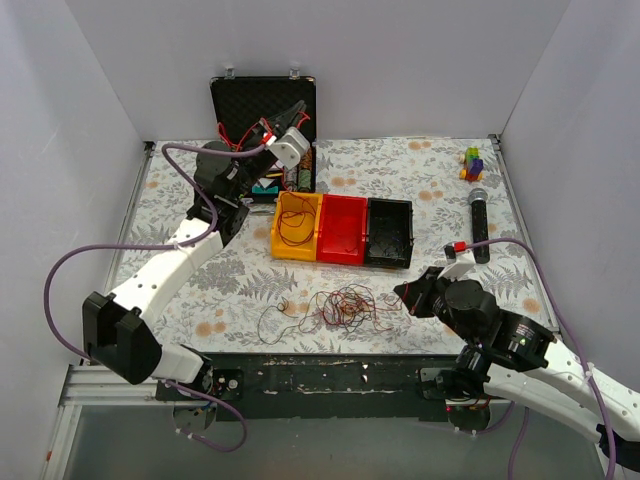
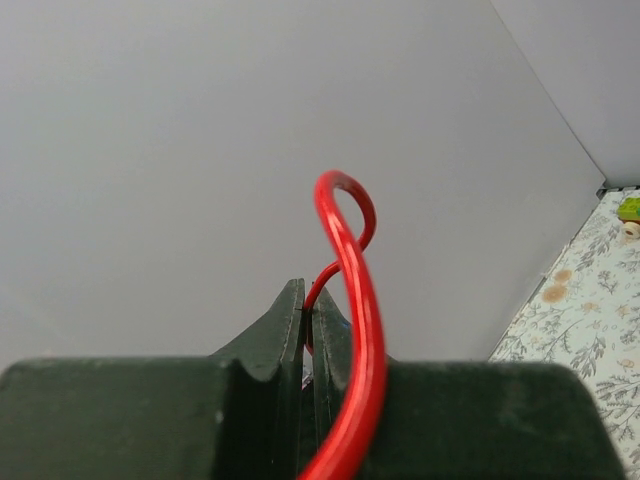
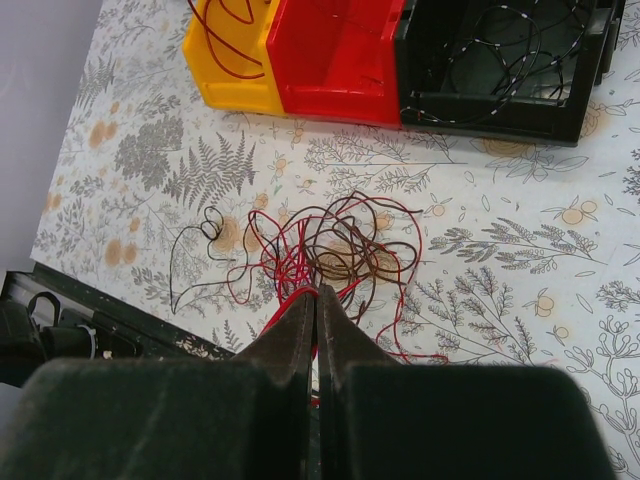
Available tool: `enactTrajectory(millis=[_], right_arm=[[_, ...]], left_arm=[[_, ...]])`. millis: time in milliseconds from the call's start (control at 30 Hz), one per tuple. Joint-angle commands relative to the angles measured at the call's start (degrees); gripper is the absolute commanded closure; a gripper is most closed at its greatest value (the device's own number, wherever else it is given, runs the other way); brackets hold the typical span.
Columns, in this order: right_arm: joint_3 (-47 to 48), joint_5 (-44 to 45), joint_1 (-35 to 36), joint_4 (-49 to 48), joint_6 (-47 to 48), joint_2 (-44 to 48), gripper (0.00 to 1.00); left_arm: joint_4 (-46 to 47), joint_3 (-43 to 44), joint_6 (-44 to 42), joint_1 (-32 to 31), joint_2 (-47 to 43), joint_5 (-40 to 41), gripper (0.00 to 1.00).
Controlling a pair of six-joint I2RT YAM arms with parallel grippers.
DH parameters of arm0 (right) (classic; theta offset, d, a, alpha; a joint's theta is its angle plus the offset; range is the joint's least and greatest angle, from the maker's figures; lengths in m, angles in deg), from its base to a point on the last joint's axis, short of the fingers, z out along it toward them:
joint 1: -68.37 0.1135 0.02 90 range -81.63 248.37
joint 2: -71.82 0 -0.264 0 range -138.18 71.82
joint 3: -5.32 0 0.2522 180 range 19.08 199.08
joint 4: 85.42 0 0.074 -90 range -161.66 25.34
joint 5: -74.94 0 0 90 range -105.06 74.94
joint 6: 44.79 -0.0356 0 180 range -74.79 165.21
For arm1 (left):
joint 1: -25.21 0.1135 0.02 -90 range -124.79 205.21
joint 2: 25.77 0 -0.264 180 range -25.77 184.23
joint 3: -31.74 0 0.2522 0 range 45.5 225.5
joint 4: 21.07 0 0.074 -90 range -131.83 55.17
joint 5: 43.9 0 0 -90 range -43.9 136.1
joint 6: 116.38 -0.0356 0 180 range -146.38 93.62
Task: Untangle the cables
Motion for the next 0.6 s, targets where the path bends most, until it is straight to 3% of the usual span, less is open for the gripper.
enactTrajectory(millis=[0, 567], right_arm=[[1.28, 0.59, 0.24, -1.37, 0.71, 0.57, 0.99], [1.63, 0.86, 0.24, -1.81, 0.27, 1.71, 0.99]], left_arm=[[2.08, 1.08, 0.59, 0.3, 0.17, -1.29, 1.0], [3.21, -10.52, -2.48, 2.85, 5.61, 0.29, 1.0]])
